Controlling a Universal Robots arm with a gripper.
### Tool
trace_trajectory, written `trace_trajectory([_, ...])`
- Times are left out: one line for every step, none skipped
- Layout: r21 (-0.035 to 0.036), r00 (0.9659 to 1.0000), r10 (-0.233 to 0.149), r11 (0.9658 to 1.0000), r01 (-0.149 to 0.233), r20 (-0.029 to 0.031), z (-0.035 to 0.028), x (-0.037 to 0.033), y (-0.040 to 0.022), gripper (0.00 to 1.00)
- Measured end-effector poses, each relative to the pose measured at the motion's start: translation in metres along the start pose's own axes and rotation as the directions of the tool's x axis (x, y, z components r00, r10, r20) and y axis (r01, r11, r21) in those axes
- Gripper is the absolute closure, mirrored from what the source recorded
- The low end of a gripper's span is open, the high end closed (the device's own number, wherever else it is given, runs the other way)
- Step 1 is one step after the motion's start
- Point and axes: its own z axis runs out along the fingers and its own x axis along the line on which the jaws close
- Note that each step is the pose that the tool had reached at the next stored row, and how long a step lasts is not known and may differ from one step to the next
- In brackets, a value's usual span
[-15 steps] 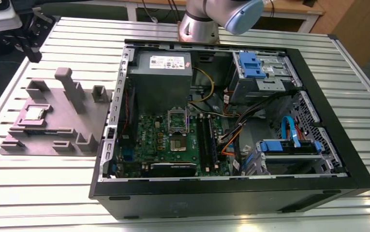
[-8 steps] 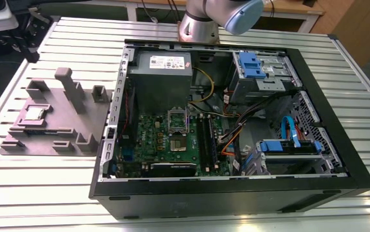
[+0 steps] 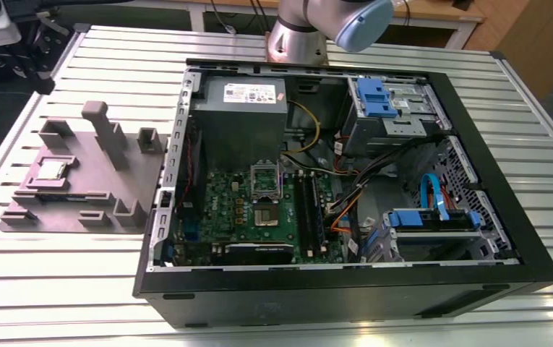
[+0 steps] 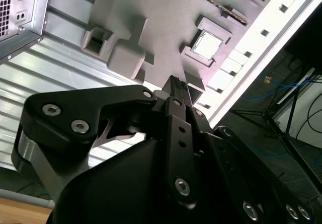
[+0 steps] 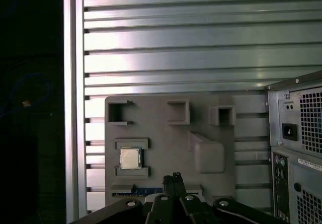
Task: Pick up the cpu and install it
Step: 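Reach for the cpu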
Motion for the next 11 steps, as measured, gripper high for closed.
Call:
trace_trajectory([0.0000, 1.0000, 0.000, 1.0000, 0.000, 0.0000, 0.0000, 0.0007, 0.0000, 0.89])
trace_trajectory([0.0000, 1.0000, 0.000, 1.0000, 0.000, 0.0000, 0.0002, 0.0016, -0.0001, 0.89])
trace_trajectory([0.0000, 1.0000, 0.000, 1.0000, 0.000, 0.0000, 0.0003, 0.0024, -0.0001, 0.89])
trace_trajectory([0.0000, 1.0000, 0.000, 1.0000, 0.000, 0.0001, 0.0004, 0.0030, -0.0002, 0.89])
trace_trajectory([0.0000, 1.0000, 0.000, 1.0000, 0.000, 0.0000, 0.0004, 0.0036, -0.0002, 0.89])
trace_trajectory([0.0000, 1.0000, 0.000, 1.0000, 0.000, 0.0000, 0.0006, 0.0048, -0.0002, 0.89])
trace_trajectory([0.0000, 1.0000, 0.000, 1.0000, 0.000, 0.0000, 0.0007, 0.0059, -0.0003, 0.89])
trace_trajectory([0.0000, 1.0000, 0.000, 1.0000, 0.000, 0.0000, 0.0009, 0.0071, -0.0003, 0.89])
trace_trajectory([0.0001, 1.0000, 0.000, 1.0000, 0.000, -0.0001, 0.0010, 0.0091, -0.0004, 0.89])
trace_trajectory([0.0000, 1.0000, 0.000, 1.0000, 0.000, 0.0000, 0.0013, 0.0112, -0.0006, 0.89])
trace_trajectory([0.0000, 1.0000, 0.000, 1.0000, 0.000, 0.0000, 0.0015, 0.0138, -0.0007, 0.89])
